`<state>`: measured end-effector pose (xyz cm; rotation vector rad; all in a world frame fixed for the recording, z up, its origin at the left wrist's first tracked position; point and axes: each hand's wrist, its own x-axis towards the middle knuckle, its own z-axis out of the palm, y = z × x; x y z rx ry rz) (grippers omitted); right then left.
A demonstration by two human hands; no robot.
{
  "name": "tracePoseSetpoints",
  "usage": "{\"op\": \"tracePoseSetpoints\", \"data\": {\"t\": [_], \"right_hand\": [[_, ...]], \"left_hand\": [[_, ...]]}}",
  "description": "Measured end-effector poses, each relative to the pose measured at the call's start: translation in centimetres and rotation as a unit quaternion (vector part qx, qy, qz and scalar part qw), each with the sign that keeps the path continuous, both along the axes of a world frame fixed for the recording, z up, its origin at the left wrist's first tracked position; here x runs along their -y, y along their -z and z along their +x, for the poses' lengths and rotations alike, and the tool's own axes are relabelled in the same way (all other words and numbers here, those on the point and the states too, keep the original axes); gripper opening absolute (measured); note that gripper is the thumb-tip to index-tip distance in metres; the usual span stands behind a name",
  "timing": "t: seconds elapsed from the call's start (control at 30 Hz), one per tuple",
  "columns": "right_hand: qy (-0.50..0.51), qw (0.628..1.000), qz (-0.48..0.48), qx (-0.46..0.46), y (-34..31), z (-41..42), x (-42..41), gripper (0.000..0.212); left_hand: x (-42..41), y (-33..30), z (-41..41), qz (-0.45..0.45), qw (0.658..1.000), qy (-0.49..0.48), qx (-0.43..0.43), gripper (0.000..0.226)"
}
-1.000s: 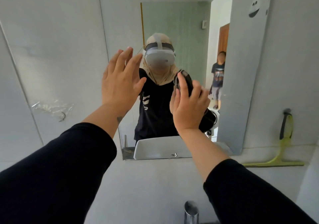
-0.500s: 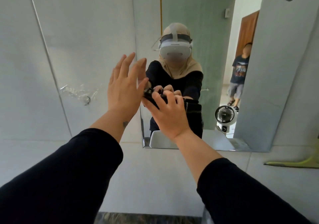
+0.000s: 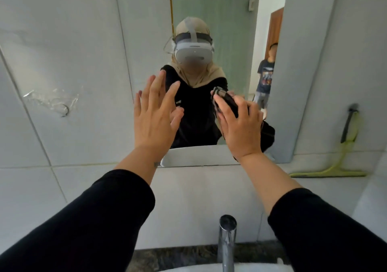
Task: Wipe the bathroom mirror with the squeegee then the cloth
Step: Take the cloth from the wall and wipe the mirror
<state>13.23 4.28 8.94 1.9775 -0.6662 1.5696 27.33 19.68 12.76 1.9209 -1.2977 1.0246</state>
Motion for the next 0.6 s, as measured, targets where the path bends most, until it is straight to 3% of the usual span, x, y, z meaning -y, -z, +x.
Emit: {"op": "tracePoseSetpoints", "data": {"t": [0.3, 0.6], "right_hand": [[0.030, 0.985, 0.124, 0.117, 2.7, -6.6, 4.3, 0.038], [0.054, 0.963, 0.185, 0.188, 6.8, -7.3, 4.9, 0.041]], "left_hand": [[2.5, 2.8, -1.2, 0.004, 0.999, -0.017, -0.031, 0.071], [2.5, 3.0, -1.1, -0.015, 0.999, -0.008, -0.029, 0.070]]}}
